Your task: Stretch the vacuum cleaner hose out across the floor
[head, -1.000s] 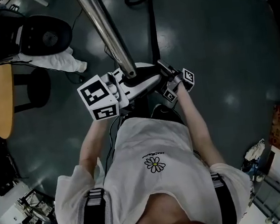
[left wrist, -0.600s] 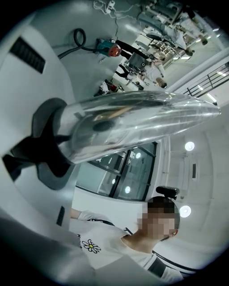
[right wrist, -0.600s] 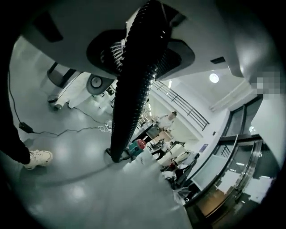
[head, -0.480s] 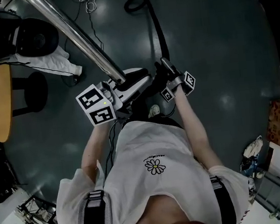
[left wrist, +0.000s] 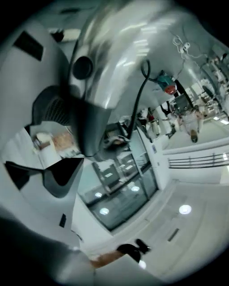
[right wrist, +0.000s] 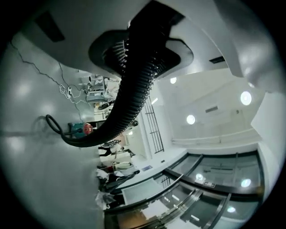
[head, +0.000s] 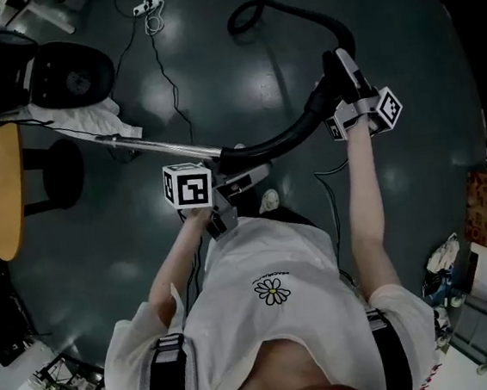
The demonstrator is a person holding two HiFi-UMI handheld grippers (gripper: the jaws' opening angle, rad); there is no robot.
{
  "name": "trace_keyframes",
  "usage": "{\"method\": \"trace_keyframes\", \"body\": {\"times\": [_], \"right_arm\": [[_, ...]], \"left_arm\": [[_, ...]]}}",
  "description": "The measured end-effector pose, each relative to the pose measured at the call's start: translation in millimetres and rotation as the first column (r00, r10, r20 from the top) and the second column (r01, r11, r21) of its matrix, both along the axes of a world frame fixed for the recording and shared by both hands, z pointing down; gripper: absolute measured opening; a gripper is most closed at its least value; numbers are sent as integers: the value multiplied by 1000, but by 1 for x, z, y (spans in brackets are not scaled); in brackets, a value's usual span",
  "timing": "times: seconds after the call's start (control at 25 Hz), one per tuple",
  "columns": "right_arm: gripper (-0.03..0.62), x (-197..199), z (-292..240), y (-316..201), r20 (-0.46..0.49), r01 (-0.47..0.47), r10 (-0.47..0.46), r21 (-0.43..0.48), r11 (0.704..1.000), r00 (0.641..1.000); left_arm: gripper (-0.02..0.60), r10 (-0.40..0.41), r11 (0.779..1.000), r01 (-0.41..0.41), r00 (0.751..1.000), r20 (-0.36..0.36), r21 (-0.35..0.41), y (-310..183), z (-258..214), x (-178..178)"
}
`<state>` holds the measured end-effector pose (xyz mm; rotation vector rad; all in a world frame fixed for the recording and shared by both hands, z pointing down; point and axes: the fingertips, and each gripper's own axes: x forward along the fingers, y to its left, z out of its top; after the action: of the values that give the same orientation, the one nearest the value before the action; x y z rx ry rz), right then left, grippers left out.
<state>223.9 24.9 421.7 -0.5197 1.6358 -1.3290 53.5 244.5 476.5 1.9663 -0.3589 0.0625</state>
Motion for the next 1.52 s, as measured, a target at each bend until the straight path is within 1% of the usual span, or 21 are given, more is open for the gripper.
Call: {"method": "trace_keyframes", "body": {"times": [0.04, 0.08, 0.12, 0.16, 0.2, 0.28, 0.32, 0.36, 0.4, 0.48, 0.56, 0.64, 0.72, 0.8, 0.88, 1.0, 1.08, 1.16, 1.28, 1.4, 1.52], "right_arm": [[190, -5, -19, -4, -54, 26, -24, 37, 999, 998], [190, -14, -34, -7, -150, 65, -54, 71, 995, 987], [190, -28, -46, -8, -289, 122, -88, 104, 987, 953], [190, -47, -55, -3, -439, 196, -122, 128, 972, 890], [190, -69, -60, 5, -567, 276, -154, 135, 952, 809], [187, -104, -56, 28, -729, 404, -211, 98, 909, 651], [183, -113, -50, 37, -782, 439, -228, 64, 896, 580], [180, -115, -44, 44, -830, 460, -232, 34, 887, 508], [179, -115, -41, 51, -872, 478, -221, 17, 878, 437], [176, -117, -47, 63, -929, 523, -184, 12, 852, 321], [175, -121, -61, 78, -958, 571, -151, 15, 821, 243], [175, -125, -76, 92, -974, 605, -118, 24, 796, 194], [175, -128, -86, 103, -990, 630, -60, 33, 776, 126], [175, -128, -85, 112, -999, 657, -2, 20, 753, 32], [176, -128, -77, 124, -999, 697, 24, -8, 717, -36], [176, -127, -61, 150, -999, 759, 2, -24, 651, -32], [177, -130, -56, 162, -999, 791, -33, -15, 612, 6], [178, -138, -60, 170, -996, 821, -67, 4, 571, 51], [179, -154, -73, 177, -993, 862, -88, 29, 506, 85], [179, -166, -81, 174, -997, 898, -60, 19, 439, 50], [179, -172, -84, 175, -999, 923, 7, -38, 384, -44]], "left_arm": [[218, 95, 991, -107, 985, 144, 78, 20, 13, 3], [218, 169, 960, -228, 935, 312, 164, 39, 26, 1], [218, 199, 921, -320, 877, 438, 222, 54, 36, -5], [218, 194, 904, -347, 852, 485, 249, 62, 39, -14], [218, 161, 917, -305, 871, 464, 255, 63, 38, -26], [218, -6, 964, -86, 939, 344, 251, 42, 24, -57], [218, -121, 963, 38, 946, 302, 267, 23, 16, -76], [218, -228, 942, 138, 932, 281, 306, 4, 6, -93], [218, -310, 909, 199, 909, 277, 366, -14, -5, -108], [218, -396, 834, 204, 868, 300, 512, -46, -31, -124], [218, -427, 751, 115, 835, 347, 650, -72, -61, -120], [218, -446, 664, 18, 812, 377, 747, -94, -91, -107], [218, -446, 594, -45, 812, 375, 803, -109, -119, -92], [218, -441, 535, -110, 809, 388, 838, -119, -136, -77], [218, -459, 463, -195, 782, 422, 865, -124, -143, -66], [218, -475, 379, -274, 762, 440, 884, -128, -149, -50], [218, -461, 325, -300, 778, 427, 897, -131, -162, -38], [218, -452, 251, -352, 781, 431, 902, -135, -177, -28], [219, -448, 181, -461, 747, 490, 869, -148, -185, -17], [219, -483, 121, -545, 698, 529, 829, -165, -188, -15], [219, -511, 62, -625, 650, 563, 778, -170, -194, -16]]}}
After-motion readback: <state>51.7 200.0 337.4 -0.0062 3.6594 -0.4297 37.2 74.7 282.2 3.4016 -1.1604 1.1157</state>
